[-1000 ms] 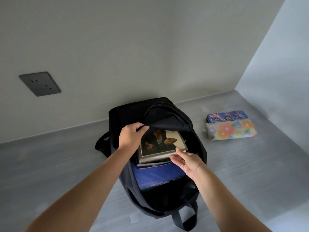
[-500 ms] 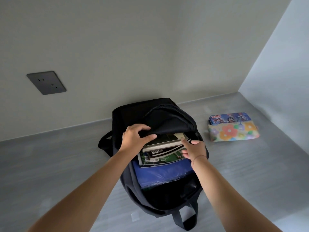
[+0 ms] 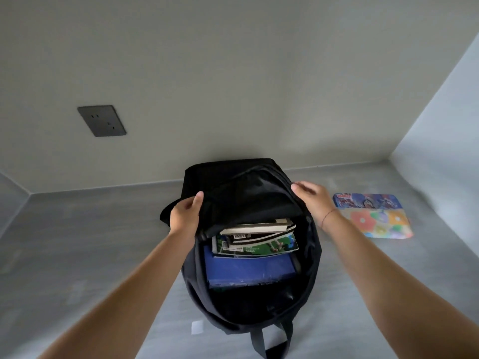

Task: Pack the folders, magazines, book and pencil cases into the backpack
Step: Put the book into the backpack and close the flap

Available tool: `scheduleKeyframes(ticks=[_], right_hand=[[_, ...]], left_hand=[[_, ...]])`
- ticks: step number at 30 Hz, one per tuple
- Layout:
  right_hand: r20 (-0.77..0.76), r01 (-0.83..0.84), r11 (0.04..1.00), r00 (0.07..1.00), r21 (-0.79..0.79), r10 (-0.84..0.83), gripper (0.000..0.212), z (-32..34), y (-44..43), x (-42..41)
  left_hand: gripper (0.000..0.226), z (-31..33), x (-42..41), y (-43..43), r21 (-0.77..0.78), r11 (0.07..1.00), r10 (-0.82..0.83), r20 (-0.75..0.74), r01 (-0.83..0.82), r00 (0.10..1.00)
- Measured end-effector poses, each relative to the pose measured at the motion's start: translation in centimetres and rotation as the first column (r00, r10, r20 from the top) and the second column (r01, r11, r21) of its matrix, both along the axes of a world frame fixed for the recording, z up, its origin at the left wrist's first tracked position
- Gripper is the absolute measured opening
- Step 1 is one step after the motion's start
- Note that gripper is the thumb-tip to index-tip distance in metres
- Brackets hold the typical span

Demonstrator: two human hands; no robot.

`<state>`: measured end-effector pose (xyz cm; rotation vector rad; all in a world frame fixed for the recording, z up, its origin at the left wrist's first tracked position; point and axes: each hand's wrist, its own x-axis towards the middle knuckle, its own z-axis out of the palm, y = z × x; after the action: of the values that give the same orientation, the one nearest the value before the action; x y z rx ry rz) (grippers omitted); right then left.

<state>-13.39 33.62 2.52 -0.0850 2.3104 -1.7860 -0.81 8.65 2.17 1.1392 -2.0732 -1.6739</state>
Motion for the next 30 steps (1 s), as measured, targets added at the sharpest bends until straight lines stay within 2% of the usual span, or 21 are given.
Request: scheduleKeyframes(ticks=[3,7,11,14,19,22,26,28,30], right_hand=[[0.015,-0.101,0.995,0.995,0.0,0.101,0.024,-0.9,2.7,0.7],[0.091,-0.165,0.986,0.983,0.018,0.163,0.011,-2.9,6.0,1.2],[0.136,-0.217,0.976,0.967,0.011,0.214,0.025,-3.7,7.6,1.7],[0.183,-0.284,0.959,0.943,-0.001,0.28,0.018,-3.9,8.2,2.1],[0.158,-0.429,0.894,0.899,0.129,0.408,0.014,-4.5,8.9,2.6],[0.183,-0.535,0.819,0.844,0.207,0.505,0.018,-4.6,9.0,2.7],[0.217,-0.613,0.715,0.789,0.337,0.574,0.052,-3.7,8.6,2.9],[0.151,-0.6,0.707,0.792,0.375,0.592,0.057,-2.6,8.1,3.0],[0.029,-0.522,0.756,0.829,0.394,0.558,0.049,-1.6,7.2,3.2]], left_hand=[[0.028,0.4,1.1,0.2,0.046,0.999,-0.017,-0.069,0.02,0.998],[0.018,0.4,2.4,1.1,0.091,0.992,-0.083,-0.086,0.091,0.993],[0.016,0.2,3.8,2.7,0.138,0.98,-0.129,-0.104,0.142,0.986],[0.016,-0.4,5.4,3.3,0.176,0.97,-0.157,-0.076,0.169,0.985],[0.012,-2.8,7.7,3.8,0.187,0.959,-0.22,0.009,0.214,0.976],[0.011,-3.6,8.1,3.7,0.14,0.952,-0.287,0.106,0.271,0.952],[0.027,-2.9,7.5,3.9,0.085,0.955,-0.292,0.077,0.285,0.953],[0.024,-2.1,6.8,4.2,-0.006,0.957,-0.288,0.052,0.289,0.956],[0.015,-1.7,5.8,4.3,-0.192,0.939,-0.275,0.076,0.284,0.959]])
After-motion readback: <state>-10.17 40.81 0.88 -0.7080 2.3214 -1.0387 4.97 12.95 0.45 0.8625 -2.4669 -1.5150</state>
